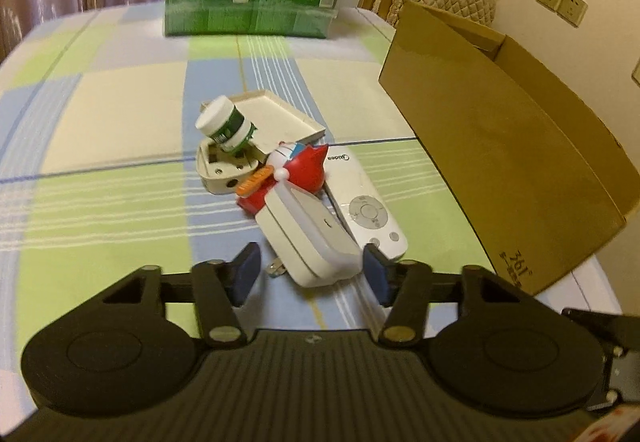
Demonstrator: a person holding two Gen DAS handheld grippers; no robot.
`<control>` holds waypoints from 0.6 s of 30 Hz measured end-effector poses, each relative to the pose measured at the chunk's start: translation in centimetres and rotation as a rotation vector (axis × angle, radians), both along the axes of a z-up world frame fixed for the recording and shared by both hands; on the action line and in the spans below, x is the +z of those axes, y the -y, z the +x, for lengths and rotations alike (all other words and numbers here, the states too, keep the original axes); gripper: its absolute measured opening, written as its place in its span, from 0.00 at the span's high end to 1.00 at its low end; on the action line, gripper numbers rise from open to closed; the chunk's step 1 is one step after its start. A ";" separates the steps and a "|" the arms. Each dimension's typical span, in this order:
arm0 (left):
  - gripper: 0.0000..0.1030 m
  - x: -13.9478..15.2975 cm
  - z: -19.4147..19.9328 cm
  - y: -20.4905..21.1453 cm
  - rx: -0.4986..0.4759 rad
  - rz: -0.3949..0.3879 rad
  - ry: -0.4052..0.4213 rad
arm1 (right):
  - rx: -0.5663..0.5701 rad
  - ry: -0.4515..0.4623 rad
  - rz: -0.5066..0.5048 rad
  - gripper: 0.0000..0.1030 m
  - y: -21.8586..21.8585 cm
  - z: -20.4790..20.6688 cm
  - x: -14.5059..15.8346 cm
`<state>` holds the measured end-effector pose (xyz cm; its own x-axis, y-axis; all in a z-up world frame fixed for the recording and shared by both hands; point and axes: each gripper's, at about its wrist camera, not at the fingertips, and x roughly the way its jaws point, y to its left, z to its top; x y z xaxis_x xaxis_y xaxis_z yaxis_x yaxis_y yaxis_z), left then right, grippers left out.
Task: Organize rigid objects
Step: 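Grasp the white plug adapter with the left tool while the right tool approaches the white remote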
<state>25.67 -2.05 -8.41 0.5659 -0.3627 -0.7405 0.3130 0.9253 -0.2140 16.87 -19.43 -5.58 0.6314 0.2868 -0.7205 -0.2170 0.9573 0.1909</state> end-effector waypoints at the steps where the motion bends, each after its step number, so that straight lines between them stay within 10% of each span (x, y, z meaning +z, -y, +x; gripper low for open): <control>1: 0.60 -0.3 0.3 0.0 0.003 -0.020 -0.012 | 0.000 -0.001 0.001 0.53 0.0 0.1 -0.1; 6: 0.78 0.0 0.1 -1.0 0.025 -0.047 -0.020 | 0.014 0.011 -0.001 0.53 -0.4 0.9 -0.1; 18: 0.78 1.2 -1.2 -6.4 0.031 0.050 0.037 | 0.004 0.089 -0.069 0.52 -2.3 5.5 -0.3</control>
